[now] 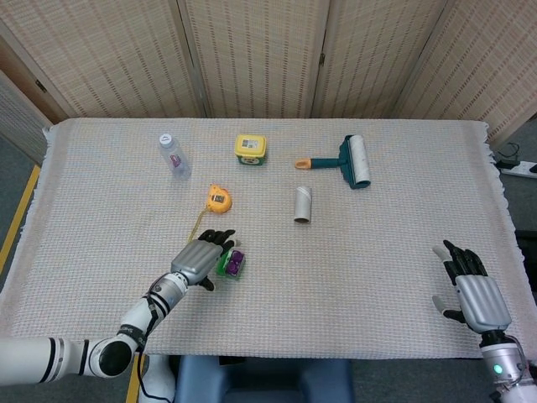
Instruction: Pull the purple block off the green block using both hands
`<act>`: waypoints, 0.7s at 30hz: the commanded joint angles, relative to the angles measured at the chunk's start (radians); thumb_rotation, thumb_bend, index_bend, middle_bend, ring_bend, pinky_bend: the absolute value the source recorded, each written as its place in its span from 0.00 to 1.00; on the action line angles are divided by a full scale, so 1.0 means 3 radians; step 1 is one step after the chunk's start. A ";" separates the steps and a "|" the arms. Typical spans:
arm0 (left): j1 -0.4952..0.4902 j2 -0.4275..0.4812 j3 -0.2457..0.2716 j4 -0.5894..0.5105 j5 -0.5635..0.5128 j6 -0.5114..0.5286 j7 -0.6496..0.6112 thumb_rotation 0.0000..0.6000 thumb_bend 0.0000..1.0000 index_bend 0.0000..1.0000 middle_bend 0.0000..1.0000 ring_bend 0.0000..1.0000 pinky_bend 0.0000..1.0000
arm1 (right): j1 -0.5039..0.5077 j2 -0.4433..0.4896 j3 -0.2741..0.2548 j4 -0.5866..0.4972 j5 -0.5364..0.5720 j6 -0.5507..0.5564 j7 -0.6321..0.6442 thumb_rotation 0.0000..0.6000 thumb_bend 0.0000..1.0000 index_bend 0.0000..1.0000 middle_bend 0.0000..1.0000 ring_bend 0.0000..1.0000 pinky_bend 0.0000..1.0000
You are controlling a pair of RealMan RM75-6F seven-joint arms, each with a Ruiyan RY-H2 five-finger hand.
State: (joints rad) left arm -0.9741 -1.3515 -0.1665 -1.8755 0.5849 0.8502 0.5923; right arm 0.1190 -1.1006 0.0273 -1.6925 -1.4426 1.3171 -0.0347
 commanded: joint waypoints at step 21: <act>-0.0594 -0.0515 0.0206 0.0402 -0.0675 0.0382 0.0395 1.00 0.34 0.24 0.00 0.00 0.00 | 0.0016 0.0101 -0.0043 0.0001 -0.0079 -0.0021 0.0212 1.00 0.37 0.00 0.00 0.00 0.00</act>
State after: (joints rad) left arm -1.1509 -1.5013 -0.1083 -1.7628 0.3870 0.9700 0.7124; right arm 0.1238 -1.0704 0.0143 -1.6922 -1.4662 1.3110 0.0290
